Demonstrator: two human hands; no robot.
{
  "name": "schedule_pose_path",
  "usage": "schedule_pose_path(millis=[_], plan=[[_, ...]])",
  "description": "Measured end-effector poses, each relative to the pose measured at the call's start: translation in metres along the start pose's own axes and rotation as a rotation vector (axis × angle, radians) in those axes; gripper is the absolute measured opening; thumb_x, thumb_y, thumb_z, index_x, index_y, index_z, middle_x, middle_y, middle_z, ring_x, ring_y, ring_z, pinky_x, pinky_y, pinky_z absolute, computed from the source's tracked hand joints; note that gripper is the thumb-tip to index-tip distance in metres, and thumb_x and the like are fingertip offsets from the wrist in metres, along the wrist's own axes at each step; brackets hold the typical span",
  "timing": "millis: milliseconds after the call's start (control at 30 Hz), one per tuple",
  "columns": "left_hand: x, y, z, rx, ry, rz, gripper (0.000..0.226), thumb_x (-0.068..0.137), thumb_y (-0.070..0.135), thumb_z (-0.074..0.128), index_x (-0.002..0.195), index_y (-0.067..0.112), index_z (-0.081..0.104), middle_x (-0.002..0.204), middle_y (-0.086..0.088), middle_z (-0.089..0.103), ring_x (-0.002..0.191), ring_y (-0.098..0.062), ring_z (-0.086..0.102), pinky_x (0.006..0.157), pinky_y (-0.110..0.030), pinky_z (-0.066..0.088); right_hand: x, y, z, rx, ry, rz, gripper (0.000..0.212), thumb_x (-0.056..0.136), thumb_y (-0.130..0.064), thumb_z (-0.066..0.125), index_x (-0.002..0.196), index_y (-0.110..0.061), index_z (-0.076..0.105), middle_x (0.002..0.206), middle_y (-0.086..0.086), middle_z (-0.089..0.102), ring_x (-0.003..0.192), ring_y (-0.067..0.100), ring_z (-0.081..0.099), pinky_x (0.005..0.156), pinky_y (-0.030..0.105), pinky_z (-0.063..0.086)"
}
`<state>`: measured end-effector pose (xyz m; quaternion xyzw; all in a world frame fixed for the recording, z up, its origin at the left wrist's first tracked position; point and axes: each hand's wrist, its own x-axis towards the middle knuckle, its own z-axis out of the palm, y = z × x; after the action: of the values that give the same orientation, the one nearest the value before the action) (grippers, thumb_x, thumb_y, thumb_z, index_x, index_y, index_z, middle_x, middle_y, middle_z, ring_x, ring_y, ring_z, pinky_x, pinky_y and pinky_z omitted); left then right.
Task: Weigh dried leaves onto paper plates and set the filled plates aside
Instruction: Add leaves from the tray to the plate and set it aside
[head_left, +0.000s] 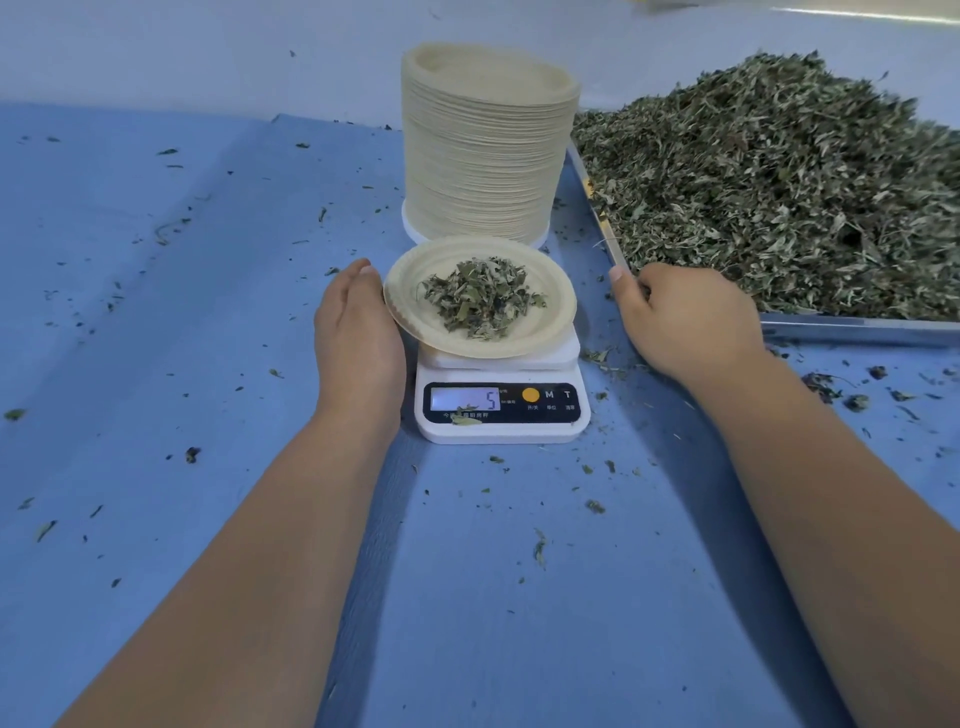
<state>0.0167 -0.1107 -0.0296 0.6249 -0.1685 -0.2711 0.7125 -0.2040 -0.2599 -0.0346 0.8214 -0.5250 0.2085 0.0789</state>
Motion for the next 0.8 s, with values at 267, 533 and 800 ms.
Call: schedule_pose_path(millis=[267, 533, 800], plan=[[0.003, -0.003, 0.004, 0.053, -0.022, 0.027, 0.052, 0.094, 0.025, 0.043, 0.131, -0.01, 0.048, 0.133, -0.022, 0.062, 0.137, -0.042, 0.04, 0.116, -0.06, 0.028, 0.027, 0.001, -0.012, 0.148, -0.06, 0.016, 0.058, 0.105, -0.037, 0.044, 0.053, -0.012, 0.037, 0.047, 0.007, 0.037, 0.043, 0.024, 0.035, 0.046, 0.027, 0.026], [0.004, 0.0, 0.008, 0.1, -0.028, 0.016, 0.052, 0.095, 0.023, 0.041, 0.135, -0.01, 0.043, 0.147, -0.024, 0.044, 0.139, -0.037, 0.039, 0.115, -0.058, 0.03, 0.062, -0.063, -0.054, 0.46, -0.058, -0.022, 0.058, 0.099, -0.037, 0.051, 0.048, -0.02, 0.031, 0.037, -0.009, 0.026, 0.033, 0.011, 0.024, 0.044, 0.026, 0.024], [0.008, -0.001, 0.003, 0.116, -0.019, 0.052, 0.05, 0.1, 0.025, 0.041, 0.135, -0.009, 0.049, 0.146, -0.021, 0.051, 0.137, -0.035, 0.043, 0.115, -0.052, 0.034, 0.068, -0.152, -0.04, 0.459, -0.176, -0.268, 0.039, 0.099, -0.041, 0.055, 0.067, -0.021, 0.047, 0.062, -0.007, 0.051, 0.056, 0.004, 0.045, 0.054, 0.025, 0.031]])
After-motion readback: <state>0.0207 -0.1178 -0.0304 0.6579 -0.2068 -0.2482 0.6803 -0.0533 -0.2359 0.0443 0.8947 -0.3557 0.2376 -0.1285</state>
